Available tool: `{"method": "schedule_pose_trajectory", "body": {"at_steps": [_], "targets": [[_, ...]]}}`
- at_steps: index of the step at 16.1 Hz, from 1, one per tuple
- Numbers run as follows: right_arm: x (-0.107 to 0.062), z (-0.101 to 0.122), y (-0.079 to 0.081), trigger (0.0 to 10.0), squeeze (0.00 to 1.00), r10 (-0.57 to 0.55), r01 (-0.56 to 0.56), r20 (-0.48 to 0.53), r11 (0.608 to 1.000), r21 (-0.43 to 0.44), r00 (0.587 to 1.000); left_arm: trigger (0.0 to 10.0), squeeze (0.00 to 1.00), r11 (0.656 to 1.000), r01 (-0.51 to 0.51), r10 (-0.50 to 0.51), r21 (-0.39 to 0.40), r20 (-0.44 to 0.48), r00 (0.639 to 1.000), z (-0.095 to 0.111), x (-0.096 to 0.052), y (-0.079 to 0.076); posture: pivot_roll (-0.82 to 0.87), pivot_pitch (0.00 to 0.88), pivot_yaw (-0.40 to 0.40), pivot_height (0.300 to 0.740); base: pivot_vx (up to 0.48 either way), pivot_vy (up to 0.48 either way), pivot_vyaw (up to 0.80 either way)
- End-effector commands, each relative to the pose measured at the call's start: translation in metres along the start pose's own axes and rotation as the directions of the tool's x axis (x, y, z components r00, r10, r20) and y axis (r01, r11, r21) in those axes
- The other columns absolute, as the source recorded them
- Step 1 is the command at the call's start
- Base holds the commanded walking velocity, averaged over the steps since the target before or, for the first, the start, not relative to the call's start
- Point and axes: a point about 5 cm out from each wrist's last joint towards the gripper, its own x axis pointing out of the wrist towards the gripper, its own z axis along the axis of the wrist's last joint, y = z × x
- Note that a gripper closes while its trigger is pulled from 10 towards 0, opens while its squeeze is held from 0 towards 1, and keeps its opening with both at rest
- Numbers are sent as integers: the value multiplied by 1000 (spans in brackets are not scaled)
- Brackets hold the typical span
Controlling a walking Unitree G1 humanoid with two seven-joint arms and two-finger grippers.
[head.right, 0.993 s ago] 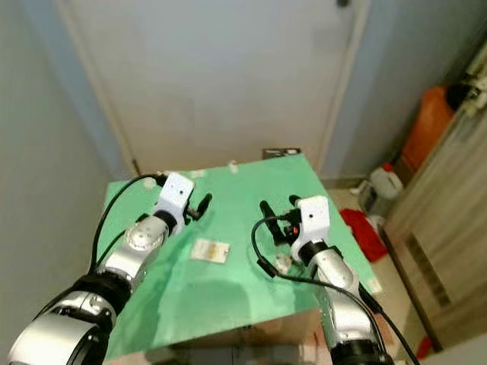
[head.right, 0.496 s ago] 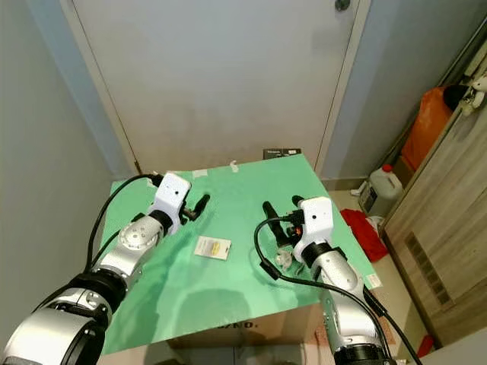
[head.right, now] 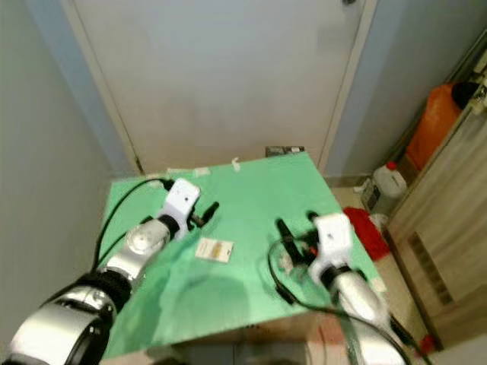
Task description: Hang keys on a hook
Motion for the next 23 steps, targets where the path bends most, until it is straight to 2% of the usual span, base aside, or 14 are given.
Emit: {"method": "schedule_pose_trajectory", "body": {"at_steps": [1, 4, 9, 10, 14, 19, 20, 21, 23], "targets": [[-7, 6, 0, 10000, 0, 9, -9, 0, 1000, -9, 1000, 10000, 0, 999, 11, -11, -33, -17, 1000, -5, 0, -6, -269, 89, 8, 706, 0, 0, 0], [-19, 7, 3, 10000, 0, 12, -12, -18, 1000, -13, 1000, 10000, 0, 996, 66, -69, -64, -30, 997, -8, 2, -22, -291, 110, 4, 706, 0, 0, 0], [-37, 9, 7, 10000, 0, 20, -21, -69, 1000, -9, 997, 10000, 0, 993, 50, -62, -103, -117, 991, -28, -4, -35, -318, 154, -15, 706, 0, 0, 0], [-43, 9, 7, 10000, 0, 17, -18, -83, 1000, -6, 996, 10000, 0, 990, 47, -68, -135, -154, 986, -38, -8, -41, -325, 168, -21, 706, 0, 0, 0], [-53, 9, 8, 10000, 0, 19, -20, -115, 1000, -3, 993, 10000, 0, 988, 18, -50, -153, -211, 976, -53, -16, -43, -341, 192, -35, 706, 0, 0, 0], [-53, 11, 8, 10000, 0, 16, -16, -130, 1000, 1, 991, 10000, 0, 989, -3, -34, -147, -251, 967, -58, -18, -40, -340, 184, -35, 706, 0, 0, 0], [-52, 12, 8, 10000, 0, 16, -16, -131, 1000, 1, 991, 8078, 0, 990, -1, -35, -142, -251, 967, -58, -18, -39, -340, 183, -33, 706, 0, 0, 0], [-50, 13, 7, 10000, 0, 17, -17, -129, 1000, 1, 991, 0, 0, 990, 6, -41, -141, -249, 968, -56, -17, -38, -340, 182, -32, 706, 0, 0, 0], [-51, 12, 9, 10000, 0, 16, -16, -131, 1000, 3, 991, 0, 0, 992, 26, -57, -124, -248, 967, -56, -18, -38, -338, 180, -29, 706, 0, 0, 0]]}}
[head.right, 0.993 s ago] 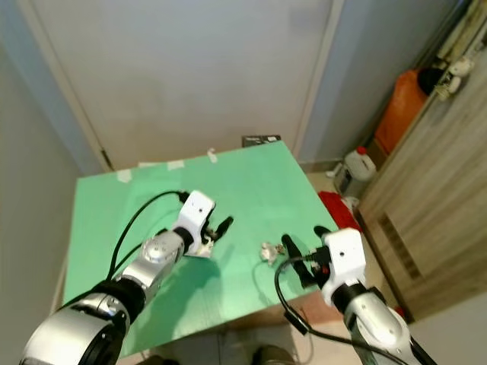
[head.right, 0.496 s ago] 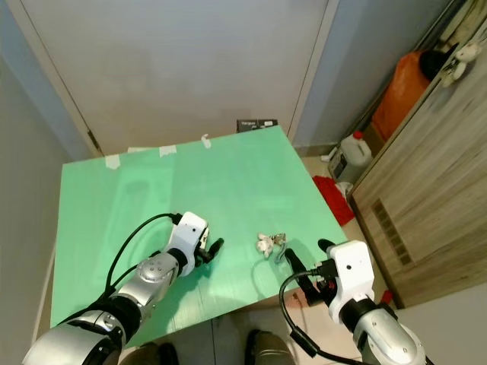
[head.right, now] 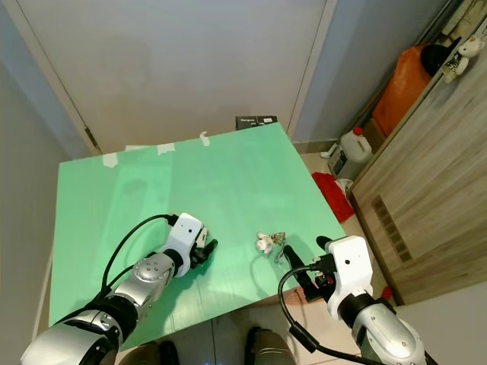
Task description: Hang keys on a hook
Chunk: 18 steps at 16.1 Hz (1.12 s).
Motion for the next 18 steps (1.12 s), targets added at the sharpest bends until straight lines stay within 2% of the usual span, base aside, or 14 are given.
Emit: {"method": "schedule_pose_trajectory", "body": {"at_steps": [1, 5, 8, 11, 13, 16, 18], "targets": [[-5, 0, -1, 10000, 0, -12, 12, -2, 1000, -6, 1000, 0, 0, 999, 30, -29, 13, -27, 999, -6, -1, -5, -337, 178, -27, 706, 0, 0, 0], [0, 0, 0, 10000, 0, -14, 14, 2, 1000, -2, 1000, 0, 0, 994, 88, -87, 64, -16, 996, -4, -1, -7, -321, 161, -17, 706, 0, 0, 0], [6, 0, 1, 10000, 0, -12, 12, 12, 1000, 5, 1000, 0, 0, 994, 91, -90, 64, -22, 996, -6, -2, -7, -304, 146, -8, 706, 0, 0, 0], [19, 1, 2, 10000, 0, -6, 6, 32, 1000, 14, 999, 0, 0, 997, 69, -69, -39, 14, 998, 2, 1, -3, -275, 121, 4, 706, 0, 0, 0], [25, 2, 3, 10000, 0, -5, 4, 43, 1000, 19, 999, 0, 0, 996, 68, -66, -51, 40, 997, 9, 2, -1, -262, 104, 10, 706, 0, 0, 0], [43, 6, 5, 10000, 0, 5, -7, 80, 1000, 30, 997, 0, 0, 997, 65, -58, -38, 150, 987, 35, 5, 5, -213, 54, 28, 706, 0, 0, 0], [64, 14, 6, 10000, 0, 18, -23, 126, 999, 36, 992, 0, 0, 997, 73, -70, -2, 248, 966, 56, 6, 8, -154, 0, 40, 706, 0, 0, 0]]}}
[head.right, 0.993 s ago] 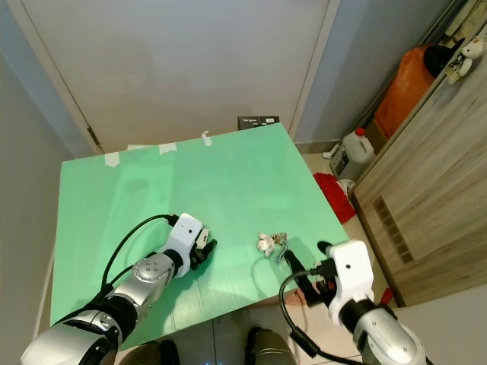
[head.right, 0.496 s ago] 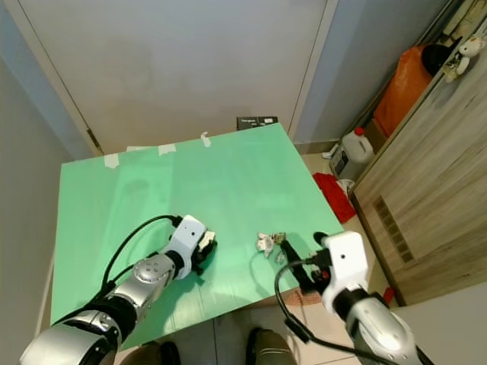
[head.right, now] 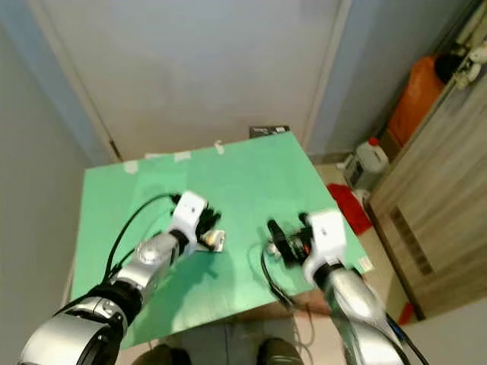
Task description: Hang keys on a hook
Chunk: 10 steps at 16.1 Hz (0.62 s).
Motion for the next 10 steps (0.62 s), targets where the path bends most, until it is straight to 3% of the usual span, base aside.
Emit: {"method": "schedule_pose_trajectory", "body": {"at_steps": [1, 4, 5, 6, 10], "targets": [[8, 0, 2, 10000, 0, 9, -9, 15, 1000, -9, 1000, 0, 0, 1000, 12, -13, 15, 40, 999, 9, 1, 2, -128, 0, 43, 706, 0, 0, 0], [25, 6, 5, 10000, 0, 24, -24, 53, 1000, -5, 998, 0, 0, 996, -24, 24, 89, -6, 1000, 4, -1, 9, -93, 0, 37, 706, 0, 0, 0], [28, 7, 5, 10000, 0, 28, -27, 56, 1000, -7, 998, 10000, 0, 995, -46, 46, 90, 0, 999, 4, -2, 13, -93, 0, 36, 706, 0, 0, 0], [28, 6, 5, 10000, 0, 31, -30, 58, 999, -11, 998, 10000, 1000, 994, -35, 34, 106, 6, 999, 6, -2, 14, -94, 0, 34, 706, 0, 0, 0], [23, 3, -4, 10000, 0, 10, -8, 63, 999, -32, 998, 10000, 1000, 988, 87, -87, 124, -6, 996, 12, 5, -2, -152, 0, 45, 706, 0, 0, 0]]}}
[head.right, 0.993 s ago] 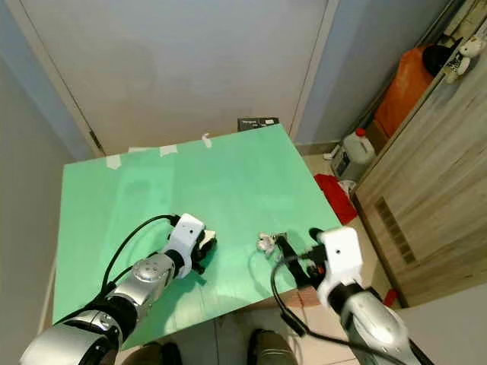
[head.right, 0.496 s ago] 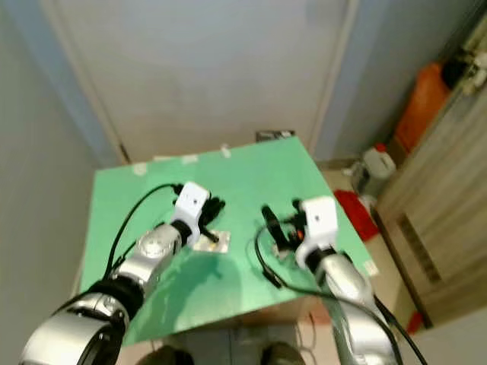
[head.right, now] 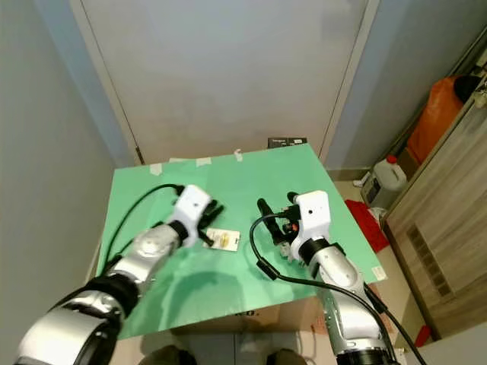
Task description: Hang keys on a hook
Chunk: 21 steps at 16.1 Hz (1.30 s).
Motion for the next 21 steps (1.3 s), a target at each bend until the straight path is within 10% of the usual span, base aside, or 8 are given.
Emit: {"method": "schedule_pose_trajectory", "body": {"at_steps": [1, 4, 5, 6, 15, 21], "targets": [[-5, -1, -4, 10000, 0, -19, 19, 4, 1000, -14, 1000, 10000, 1000, 999, 34, -34, 23, -6, 999, 5, 4, -3, -174, 0, 55, 706, 0, 0, 0], [-13, -3, -5, 10000, 0, -37, 37, 3, 999, -14, 999, 10000, 1000, 999, 44, -43, 19, -39, 998, 1, 6, -9, -197, 0, 69, 706, 0, 0, 0], [-18, -5, -5, 10000, 0, -46, 46, -2, 999, -14, 999, 10000, 388, 999, 2, 1, 32, -95, 996, -6, 4, -5, -206, 0, 78, 706, 0, 0, 0], [-20, -6, -6, 10000, 0, -54, 54, -5, 998, -13, 999, 10000, 0, 998, -67, 68, 16, -129, 989, -11, 1, 3, -208, 0, 82, 706, 0, 0, 0], [-32, -7, -6, 10000, 0, -43, 43, -36, 999, -22, 998, 10000, 0, 985, -125, 99, -117, -204, 974, -36, -13, 9, -226, 21, 41, 706, 0, 0, 0], [-76, -6, -17, 10000, 0, -65, 57, -124, 996, -69, 990, 10000, 0, 953, -244, 182, -178, -305, 935, -59, -25, 9, -328, 110, -17, 706, 0, 0, 0]]}}
